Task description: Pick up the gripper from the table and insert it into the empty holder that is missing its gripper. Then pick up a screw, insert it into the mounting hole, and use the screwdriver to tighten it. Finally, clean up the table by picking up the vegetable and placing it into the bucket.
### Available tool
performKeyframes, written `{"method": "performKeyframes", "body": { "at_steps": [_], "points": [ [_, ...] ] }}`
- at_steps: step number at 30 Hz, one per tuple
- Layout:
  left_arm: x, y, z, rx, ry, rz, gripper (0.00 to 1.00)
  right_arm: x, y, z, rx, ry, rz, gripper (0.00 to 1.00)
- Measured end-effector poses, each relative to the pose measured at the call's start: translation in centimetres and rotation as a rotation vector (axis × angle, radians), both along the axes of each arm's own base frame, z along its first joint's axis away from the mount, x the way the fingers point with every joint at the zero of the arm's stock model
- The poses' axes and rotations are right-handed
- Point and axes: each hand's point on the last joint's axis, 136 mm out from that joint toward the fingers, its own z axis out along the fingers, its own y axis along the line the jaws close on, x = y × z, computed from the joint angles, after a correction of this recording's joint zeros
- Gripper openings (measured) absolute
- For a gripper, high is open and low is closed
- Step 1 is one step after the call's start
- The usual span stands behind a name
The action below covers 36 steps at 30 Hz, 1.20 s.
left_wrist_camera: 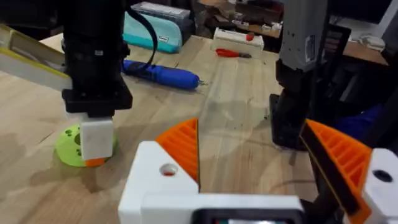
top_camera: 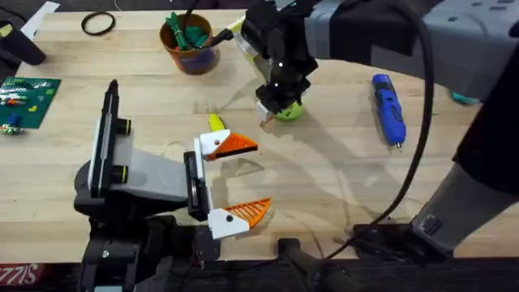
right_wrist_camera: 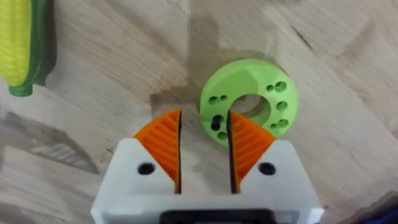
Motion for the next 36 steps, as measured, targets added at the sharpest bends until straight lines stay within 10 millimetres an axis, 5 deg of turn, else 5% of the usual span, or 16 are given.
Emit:
{"method": "performKeyframes", "body": {
  "at_steps": [5,6,8,27,36],
  "points": [
    [0.0,0.0,0.0,0.0,0.0,0.0,0.991,0.0,0.0,0.0,0.001,-0.001,0.001,0.357],
    [0.0,0.0,0.0,0.0,0.0,0.0,0.991,0.0,0.0,0.0,-0.001,0.001,0.001,0.096],
    [0.0,0.0,0.0,0.0,0.0,0.0,0.991,0.0,0.0,0.0,-0.001,0.002,-0.001,0.012],
    [0.0,0.0,0.0,0.0,0.0,0.0,0.991,-0.1,0.0,0.1,0.0,0.006,0.0,0.004],
    [0.0,0.0,0.0,0.0,0.0,0.0,0.991,0.3,0.3,2.8,0.003,0.002,0.0,0.004]
  ]
}}
